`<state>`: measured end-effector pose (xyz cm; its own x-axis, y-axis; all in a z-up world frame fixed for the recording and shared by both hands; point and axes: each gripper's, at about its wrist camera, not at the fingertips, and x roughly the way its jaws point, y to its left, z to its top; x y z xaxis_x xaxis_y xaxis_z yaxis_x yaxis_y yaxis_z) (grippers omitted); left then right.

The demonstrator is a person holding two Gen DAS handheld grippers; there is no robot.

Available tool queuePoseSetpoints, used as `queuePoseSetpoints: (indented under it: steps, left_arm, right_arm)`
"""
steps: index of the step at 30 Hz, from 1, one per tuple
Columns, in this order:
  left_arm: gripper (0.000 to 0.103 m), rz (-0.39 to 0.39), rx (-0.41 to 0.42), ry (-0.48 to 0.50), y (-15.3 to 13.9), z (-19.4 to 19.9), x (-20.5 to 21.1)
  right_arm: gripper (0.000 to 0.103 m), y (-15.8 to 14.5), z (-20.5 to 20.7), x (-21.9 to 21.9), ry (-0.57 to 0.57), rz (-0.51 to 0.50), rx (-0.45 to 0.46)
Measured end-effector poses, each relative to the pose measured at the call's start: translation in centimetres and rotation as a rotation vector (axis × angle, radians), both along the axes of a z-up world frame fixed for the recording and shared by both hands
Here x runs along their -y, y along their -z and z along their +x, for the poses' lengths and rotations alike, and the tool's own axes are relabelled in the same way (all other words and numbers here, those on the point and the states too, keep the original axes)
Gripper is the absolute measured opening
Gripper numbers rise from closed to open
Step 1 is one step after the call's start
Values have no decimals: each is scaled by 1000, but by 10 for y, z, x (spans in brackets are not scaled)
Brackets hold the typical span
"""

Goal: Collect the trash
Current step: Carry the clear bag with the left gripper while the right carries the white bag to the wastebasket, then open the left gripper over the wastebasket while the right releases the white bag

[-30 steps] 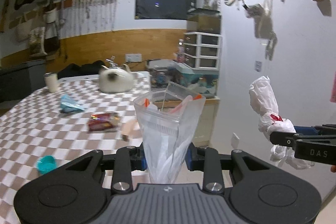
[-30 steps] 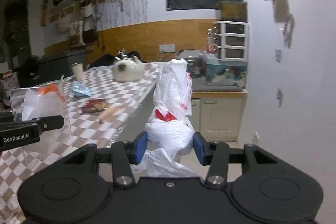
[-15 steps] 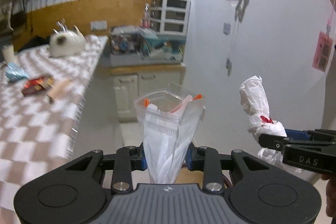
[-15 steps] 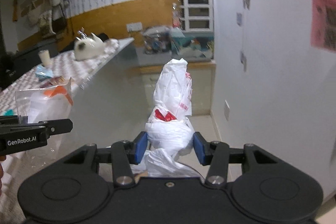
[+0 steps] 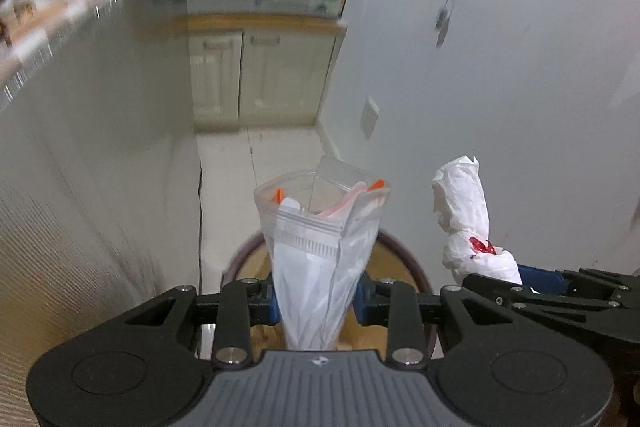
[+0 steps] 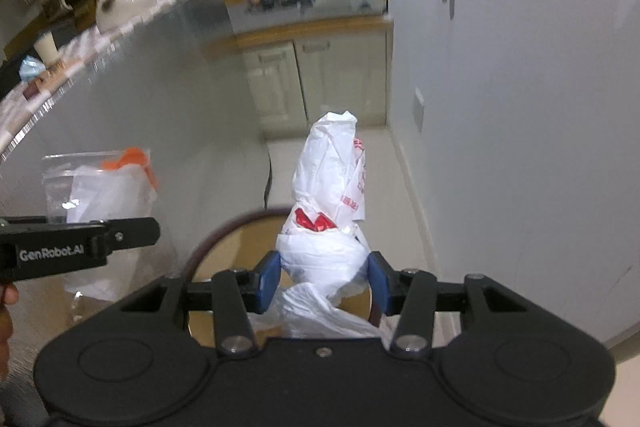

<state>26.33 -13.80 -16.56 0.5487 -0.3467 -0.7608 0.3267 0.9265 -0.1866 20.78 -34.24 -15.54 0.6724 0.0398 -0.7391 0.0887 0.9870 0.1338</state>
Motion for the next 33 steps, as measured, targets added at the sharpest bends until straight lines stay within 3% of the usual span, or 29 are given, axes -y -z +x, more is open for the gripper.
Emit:
queuePoseSetpoints:
  steps: [11, 21, 24, 26, 29, 33]
  left_arm:
    - [34, -14, -190, -1, 63, 26, 11]
    - [35, -8, -256, -25, 87, 50, 12]
    - [38, 7, -260, -35, 90, 51, 11]
    - [45, 12, -267, -40, 92, 53, 11]
    - [62, 16, -270, -40, 94, 57, 12]
    - [70, 30, -275, -27, 97, 57, 13]
  right_arm:
    - [49, 56, 22, -9, -62, 19, -186]
    - [49, 83, 43, -17, -80, 29, -274]
    - [49, 88, 48, -21, -92, 20, -290]
    - [50, 92, 52, -23, -99, 16, -298]
    - [51, 97, 56, -21, -97, 14, -319]
    - [57, 101, 58, -20, -111, 21, -333]
